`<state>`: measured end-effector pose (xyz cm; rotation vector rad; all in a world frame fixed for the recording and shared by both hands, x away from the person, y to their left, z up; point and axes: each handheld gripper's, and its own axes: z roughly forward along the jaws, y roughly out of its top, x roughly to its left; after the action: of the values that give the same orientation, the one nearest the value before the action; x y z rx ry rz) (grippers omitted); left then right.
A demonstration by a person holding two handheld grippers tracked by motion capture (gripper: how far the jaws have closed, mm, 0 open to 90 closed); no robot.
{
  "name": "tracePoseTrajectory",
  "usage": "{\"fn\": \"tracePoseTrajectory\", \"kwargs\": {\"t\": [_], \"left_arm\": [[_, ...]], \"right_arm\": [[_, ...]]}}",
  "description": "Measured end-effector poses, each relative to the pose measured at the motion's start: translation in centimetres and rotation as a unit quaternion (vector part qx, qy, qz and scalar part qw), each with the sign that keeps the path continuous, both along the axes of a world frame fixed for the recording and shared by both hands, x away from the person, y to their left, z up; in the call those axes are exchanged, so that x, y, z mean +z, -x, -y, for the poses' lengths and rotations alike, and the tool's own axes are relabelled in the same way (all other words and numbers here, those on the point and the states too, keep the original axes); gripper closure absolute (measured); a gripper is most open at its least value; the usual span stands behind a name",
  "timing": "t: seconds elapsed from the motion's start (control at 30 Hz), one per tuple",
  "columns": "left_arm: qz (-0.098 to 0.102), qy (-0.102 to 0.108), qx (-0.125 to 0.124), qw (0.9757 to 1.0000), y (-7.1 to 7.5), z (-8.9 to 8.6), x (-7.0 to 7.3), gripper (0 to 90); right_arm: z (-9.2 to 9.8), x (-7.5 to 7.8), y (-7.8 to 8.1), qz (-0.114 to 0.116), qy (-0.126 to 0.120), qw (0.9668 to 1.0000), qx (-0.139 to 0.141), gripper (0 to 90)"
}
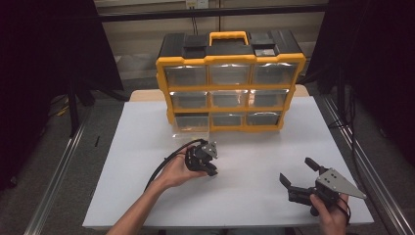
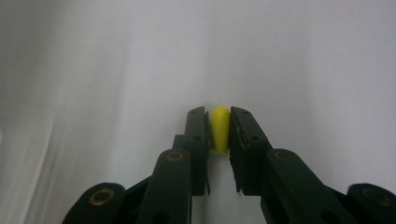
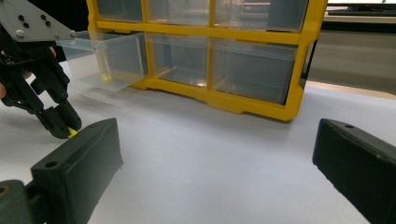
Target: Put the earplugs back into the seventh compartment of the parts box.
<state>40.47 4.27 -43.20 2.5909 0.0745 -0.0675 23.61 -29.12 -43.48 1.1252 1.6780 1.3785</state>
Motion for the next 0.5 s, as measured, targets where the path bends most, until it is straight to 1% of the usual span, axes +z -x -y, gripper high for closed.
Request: {"fn": "tracePoseTrajectory", "kwargs": {"t": [0.1,0.13,0.17,0.33,0.37,0.4,0.43,0.47,0.5], "left_arm": [[-0.002,0.004,0.004,1.0,0.02,-0.07,-0.05,80.3],[-0.011,0.001,-0.001,0.9999,-0.1,-0.13,0.04,80.4],[-0.002,0.005,0.007,1.0,0.02,-0.13,-0.06,80.6],[-0.004,0.01,0.011,0.9999,0.07,-0.28,-0.09,81.0],[-0.005,0.013,0.012,0.9998,0.09,-0.31,-0.14,81.1],[-0.004,0.012,0.011,0.9999,0.08,-0.34,-0.1,81.2],[-0.013,0.012,0.006,0.9998,-0.01,-0.4,-0.05,81.2],[-0.013,0.013,0.007,0.9998,0.01,-0.44,-0.06,81.2],[-0.006,0.021,0.014,0.9996,0.1,-0.52,-0.12,81.2]], "right_arm": [[0.0,0.0,0.02,0.0,0.0,1.0,-0.002,1.0],[0.01,0.0,0.02,0.001,0.0,1.0,-0.002,1.0],[0.01,0.0,0.03,0.001,-0.001,1.0,-0.002,1.0],[0.05,-0.02,-0.01,0.001,-0.001,1.0,-0.002,1.0],[0.05,-0.02,-0.01,0.001,-0.001,1.0,-0.002,1.0],[0.06,-0.02,-0.01,0.001,-0.001,1.0,-0.002,1.0],[0.06,-0.02,-0.01,0.001,-0.001,1.0,-0.002,1.0],[0.08,-0.02,0.0,0.002,-0.001,1.0,-0.002,1.0],[0.11,0.0,0.02,0.001,-0.001,1.0,-0.001,1.0]]}}
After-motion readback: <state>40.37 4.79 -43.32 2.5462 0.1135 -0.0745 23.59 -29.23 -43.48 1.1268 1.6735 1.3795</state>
